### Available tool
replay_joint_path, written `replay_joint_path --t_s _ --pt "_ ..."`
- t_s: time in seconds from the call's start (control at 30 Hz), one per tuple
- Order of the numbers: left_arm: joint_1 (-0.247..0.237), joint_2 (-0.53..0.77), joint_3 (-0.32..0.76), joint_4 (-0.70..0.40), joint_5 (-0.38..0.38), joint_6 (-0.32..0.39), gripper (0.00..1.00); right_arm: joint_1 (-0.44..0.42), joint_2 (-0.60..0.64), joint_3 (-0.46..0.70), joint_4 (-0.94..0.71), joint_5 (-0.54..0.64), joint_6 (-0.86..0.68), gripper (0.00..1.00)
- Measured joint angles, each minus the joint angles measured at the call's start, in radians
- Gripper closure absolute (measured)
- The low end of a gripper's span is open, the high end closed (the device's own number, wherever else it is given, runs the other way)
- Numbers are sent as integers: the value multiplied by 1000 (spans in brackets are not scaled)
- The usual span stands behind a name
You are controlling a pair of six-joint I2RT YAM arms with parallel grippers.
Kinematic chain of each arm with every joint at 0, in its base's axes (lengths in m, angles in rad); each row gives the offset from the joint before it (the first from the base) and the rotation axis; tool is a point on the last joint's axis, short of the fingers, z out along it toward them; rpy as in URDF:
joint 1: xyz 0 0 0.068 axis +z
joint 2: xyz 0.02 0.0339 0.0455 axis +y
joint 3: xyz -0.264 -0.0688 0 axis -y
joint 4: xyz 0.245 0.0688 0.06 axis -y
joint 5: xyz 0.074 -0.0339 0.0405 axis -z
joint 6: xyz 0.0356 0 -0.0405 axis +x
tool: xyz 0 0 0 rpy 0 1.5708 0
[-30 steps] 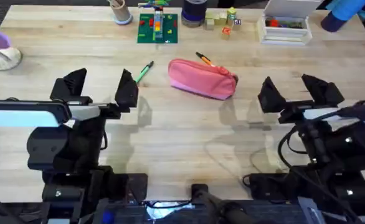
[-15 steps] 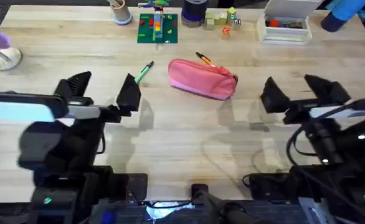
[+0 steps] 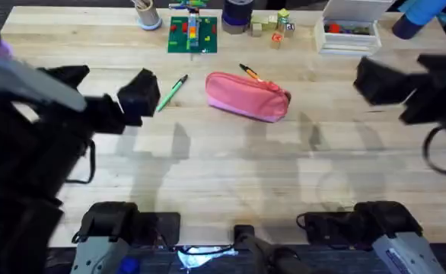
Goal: Unzip the bag, pick up the pens from the table one at a time and place them inside, then zip the bag closed.
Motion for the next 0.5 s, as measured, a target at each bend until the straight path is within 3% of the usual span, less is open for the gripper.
replay_joint_path --t_s 0.27,0.5 --pt "0 220 219 -67 33 0 8 0 205 271 -204 -5 0 6" --pt "0 376 326 -68 97 0 7 0 300 356 -264 -7 0 6"
